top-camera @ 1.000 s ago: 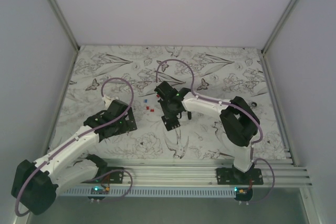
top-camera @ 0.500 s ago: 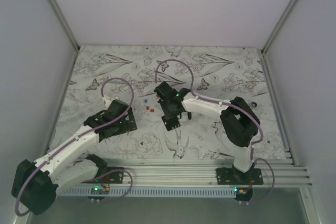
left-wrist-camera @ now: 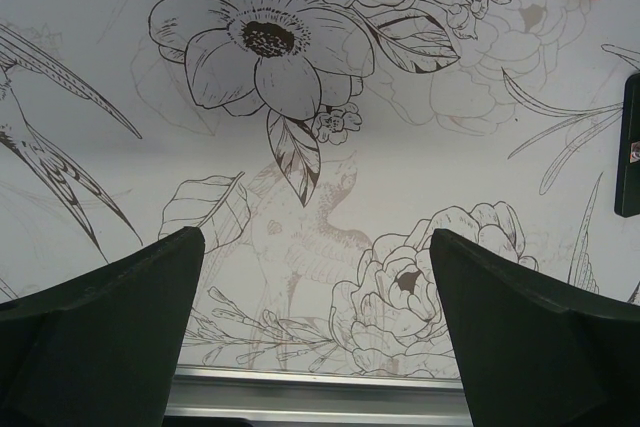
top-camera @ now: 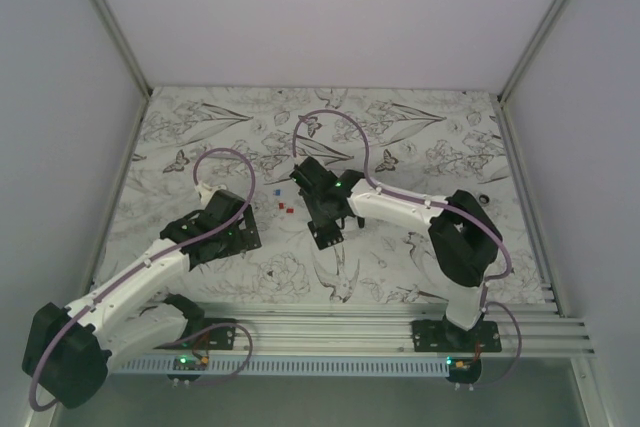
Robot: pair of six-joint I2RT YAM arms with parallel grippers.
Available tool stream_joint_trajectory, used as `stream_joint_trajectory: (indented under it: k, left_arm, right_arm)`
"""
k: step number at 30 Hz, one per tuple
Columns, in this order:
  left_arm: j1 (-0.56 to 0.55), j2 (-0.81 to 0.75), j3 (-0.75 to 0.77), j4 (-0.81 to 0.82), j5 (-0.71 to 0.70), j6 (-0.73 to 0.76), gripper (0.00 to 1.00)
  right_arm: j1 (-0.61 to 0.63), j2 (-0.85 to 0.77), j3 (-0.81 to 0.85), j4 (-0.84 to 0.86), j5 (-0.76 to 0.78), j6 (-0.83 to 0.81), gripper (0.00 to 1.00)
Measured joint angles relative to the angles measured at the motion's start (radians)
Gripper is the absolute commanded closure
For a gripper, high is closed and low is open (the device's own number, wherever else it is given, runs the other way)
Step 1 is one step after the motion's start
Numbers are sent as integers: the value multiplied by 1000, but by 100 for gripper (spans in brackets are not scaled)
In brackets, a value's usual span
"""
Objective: Snap on the fuse box
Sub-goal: Install the fuse at the fuse box base.
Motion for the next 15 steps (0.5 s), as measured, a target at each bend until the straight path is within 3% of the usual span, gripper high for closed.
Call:
stream_joint_trajectory:
  k: [15]
  left_arm:
    - [0, 0, 0, 0, 0, 0, 0]
  right_arm:
    - [6, 39, 0, 0, 17, 3, 79]
